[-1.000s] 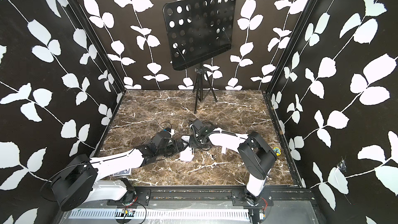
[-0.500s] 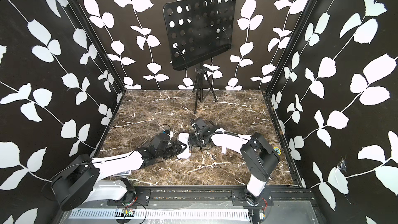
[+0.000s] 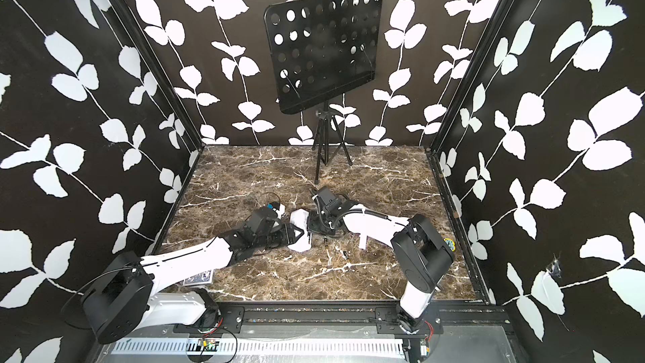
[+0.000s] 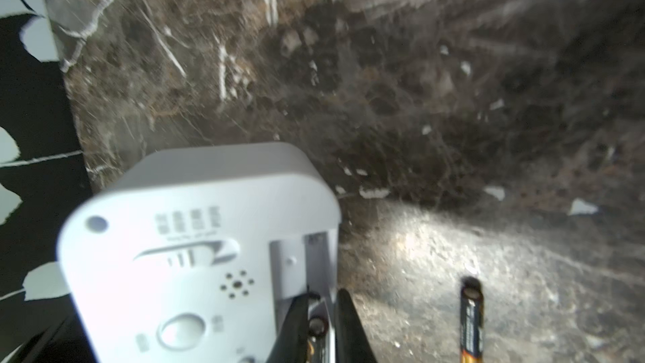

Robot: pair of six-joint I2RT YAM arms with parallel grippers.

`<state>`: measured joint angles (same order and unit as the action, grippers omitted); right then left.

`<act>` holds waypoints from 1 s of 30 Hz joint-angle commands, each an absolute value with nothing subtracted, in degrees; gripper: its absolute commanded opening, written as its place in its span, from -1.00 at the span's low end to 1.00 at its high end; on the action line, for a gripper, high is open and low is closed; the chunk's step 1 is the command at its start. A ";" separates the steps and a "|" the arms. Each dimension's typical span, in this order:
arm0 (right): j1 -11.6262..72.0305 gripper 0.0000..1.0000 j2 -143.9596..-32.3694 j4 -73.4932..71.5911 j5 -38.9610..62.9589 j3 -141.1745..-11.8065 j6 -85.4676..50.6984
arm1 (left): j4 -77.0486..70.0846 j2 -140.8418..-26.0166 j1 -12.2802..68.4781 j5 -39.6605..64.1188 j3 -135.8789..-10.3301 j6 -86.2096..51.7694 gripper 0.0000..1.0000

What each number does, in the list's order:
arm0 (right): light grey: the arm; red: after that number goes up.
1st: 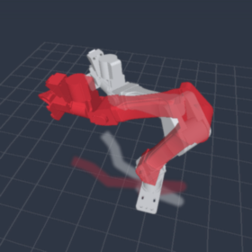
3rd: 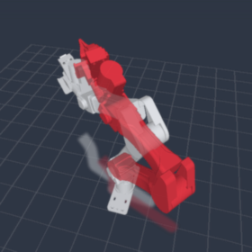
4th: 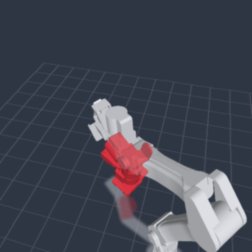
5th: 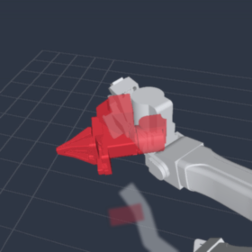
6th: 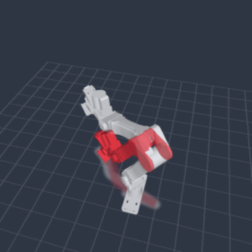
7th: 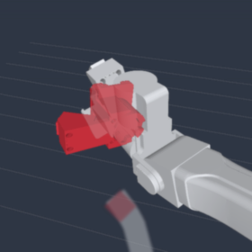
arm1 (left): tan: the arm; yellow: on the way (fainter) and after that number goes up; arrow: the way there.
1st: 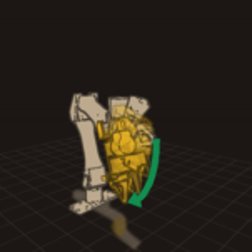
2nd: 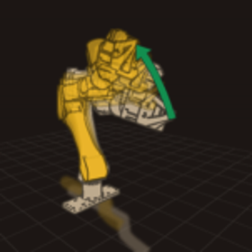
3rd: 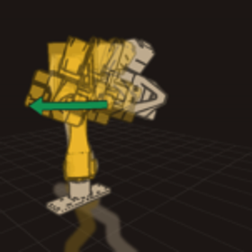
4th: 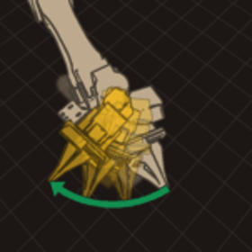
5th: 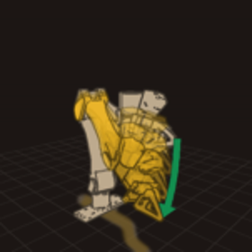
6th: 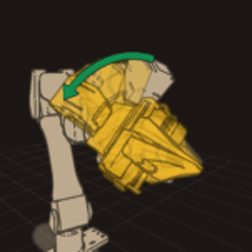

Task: Insert the battery into the alarm
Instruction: Adjust the alarm at the center of the board.

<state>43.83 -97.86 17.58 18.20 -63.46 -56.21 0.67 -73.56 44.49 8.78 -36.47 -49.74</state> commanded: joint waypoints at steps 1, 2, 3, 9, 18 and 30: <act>43.95 -0.63 -99.48 17.49 23.45 -65.47 -63.22 | 6.85 -72.16 44.57 7.27 -41.16 -39.51 -0.64; 43.95 -0.63 -100.29 18.30 24.46 -66.09 -64.29 | 8.45 -72.08 44.56 6.14 -42.07 -38.31 -0.65; 43.95 -0.63 -100.68 18.62 24.80 -66.35 -65.09 | 9.14 -71.91 44.57 5.31 -42.67 -36.96 -0.68; 43.34 -0.65 -100.58 16.01 24.47 -64.65 -71.30 | 8.25 -68.39 44.58 1.78 -42.00 -33.15 -0.85; 42.94 -0.71 -101.16 14.45 26.71 -64.66 -75.08 | 12.72 -66.56 45.53 -4.36 -43.61 -26.03 -0.98; 42.97 -0.71 -100.81 15.43 25.44 -64.39 -75.15 | 15.88 -67.46 45.58 -9.73 -44.92 -23.53 -0.99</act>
